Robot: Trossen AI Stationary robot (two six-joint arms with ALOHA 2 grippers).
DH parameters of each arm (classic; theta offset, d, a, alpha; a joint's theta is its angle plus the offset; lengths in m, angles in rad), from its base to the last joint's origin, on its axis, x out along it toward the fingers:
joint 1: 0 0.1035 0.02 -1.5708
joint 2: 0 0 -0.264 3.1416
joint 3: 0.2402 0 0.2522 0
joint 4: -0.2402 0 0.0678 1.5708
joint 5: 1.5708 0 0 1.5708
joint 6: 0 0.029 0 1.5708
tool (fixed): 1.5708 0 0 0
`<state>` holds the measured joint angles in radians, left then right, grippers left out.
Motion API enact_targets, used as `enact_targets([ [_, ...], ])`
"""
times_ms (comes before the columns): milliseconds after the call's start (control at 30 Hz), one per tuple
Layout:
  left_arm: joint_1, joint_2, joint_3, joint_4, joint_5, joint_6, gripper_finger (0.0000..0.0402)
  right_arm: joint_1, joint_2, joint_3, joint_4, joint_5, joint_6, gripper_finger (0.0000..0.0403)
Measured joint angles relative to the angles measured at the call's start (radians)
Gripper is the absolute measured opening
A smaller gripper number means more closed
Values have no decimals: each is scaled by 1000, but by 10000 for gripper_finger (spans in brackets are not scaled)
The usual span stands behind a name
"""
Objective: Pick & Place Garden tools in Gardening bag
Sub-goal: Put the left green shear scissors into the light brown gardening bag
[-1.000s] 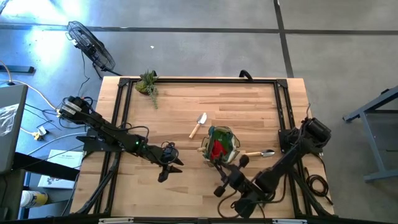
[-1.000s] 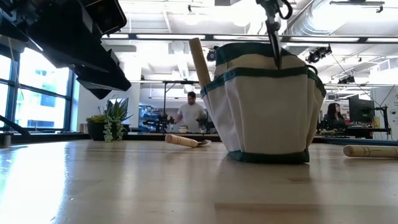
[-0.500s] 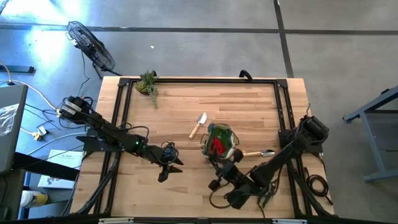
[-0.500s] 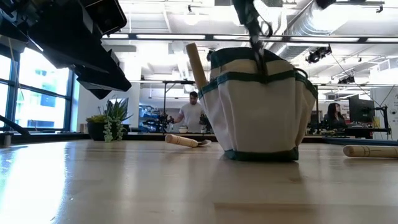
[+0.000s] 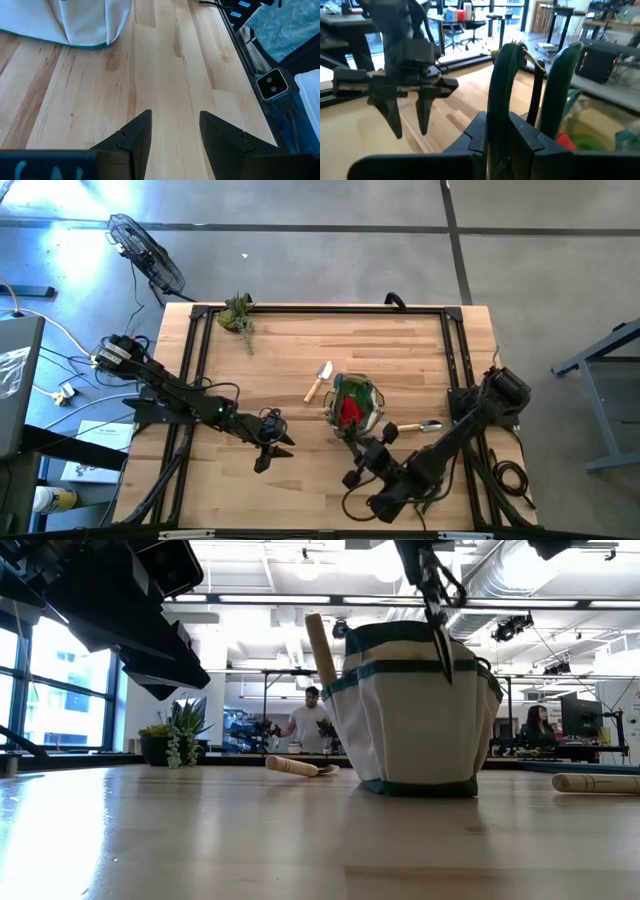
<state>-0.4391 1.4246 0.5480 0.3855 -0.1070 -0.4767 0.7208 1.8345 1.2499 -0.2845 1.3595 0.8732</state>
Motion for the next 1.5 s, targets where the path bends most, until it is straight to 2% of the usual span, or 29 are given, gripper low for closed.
enact_targets([
  [233, 0, 0, 0, 1, -13, 0, 161, -24, -4, 0, 131, 26, -177, 32],
  [500, 0, 0, 0, 1, -16, 2, 161, -67, -4, 0, 326, -21, -427, 32],
  [600, 0, 0, 0, 1, -17, 9, 161, -80, -4, 0, 343, -26, -453, 32],
  [833, 0, 0, 0, -1, -19, 11, 161, -90, -4, 0, 307, -55, -422, 32],
  [1000, 0, 0, 0, -11, -19, 11, 161, -93, 1, 2, 160, -82, -248, 32],
  [1167, 0, 0, 0, -14, -19, 11, 161, -109, 17, 2, 62, -162, -115, 32],
  [1500, 0, 0, 0, -23, -19, 4, 161, -47, 30, 2, 38, -195, -84, 32],
])
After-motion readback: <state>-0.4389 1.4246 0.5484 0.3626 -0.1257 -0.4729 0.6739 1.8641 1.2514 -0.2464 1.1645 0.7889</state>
